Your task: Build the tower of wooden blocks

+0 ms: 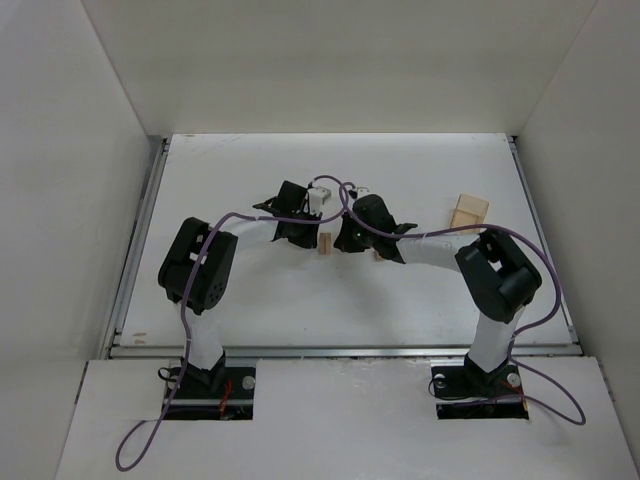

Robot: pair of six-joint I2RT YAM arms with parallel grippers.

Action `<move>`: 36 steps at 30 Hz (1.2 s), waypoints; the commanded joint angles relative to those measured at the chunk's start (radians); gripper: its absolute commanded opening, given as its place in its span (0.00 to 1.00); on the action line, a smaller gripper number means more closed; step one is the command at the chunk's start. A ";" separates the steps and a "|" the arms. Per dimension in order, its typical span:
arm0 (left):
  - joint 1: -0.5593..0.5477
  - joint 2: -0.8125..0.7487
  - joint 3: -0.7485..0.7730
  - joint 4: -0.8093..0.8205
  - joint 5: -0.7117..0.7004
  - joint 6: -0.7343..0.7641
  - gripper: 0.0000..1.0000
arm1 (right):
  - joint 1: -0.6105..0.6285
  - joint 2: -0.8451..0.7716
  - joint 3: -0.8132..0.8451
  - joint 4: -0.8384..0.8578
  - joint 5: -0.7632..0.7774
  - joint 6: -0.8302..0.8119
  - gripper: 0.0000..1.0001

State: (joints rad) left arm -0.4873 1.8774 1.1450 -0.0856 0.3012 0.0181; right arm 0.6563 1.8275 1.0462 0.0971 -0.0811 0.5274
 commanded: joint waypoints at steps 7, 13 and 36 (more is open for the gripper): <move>-0.004 -0.014 -0.018 -0.003 0.052 0.009 0.03 | 0.011 -0.004 0.028 0.046 -0.032 -0.009 0.00; -0.004 -0.014 -0.018 -0.003 0.071 0.000 0.03 | 0.011 -0.004 0.028 0.046 -0.032 -0.009 0.00; -0.004 -0.014 -0.008 -0.003 0.081 0.000 0.05 | 0.020 0.006 0.046 0.036 -0.028 -0.009 0.00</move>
State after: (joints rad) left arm -0.4873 1.8774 1.1385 -0.0868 0.3630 0.0177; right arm 0.6685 1.8275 1.0538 0.0978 -0.1165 0.5274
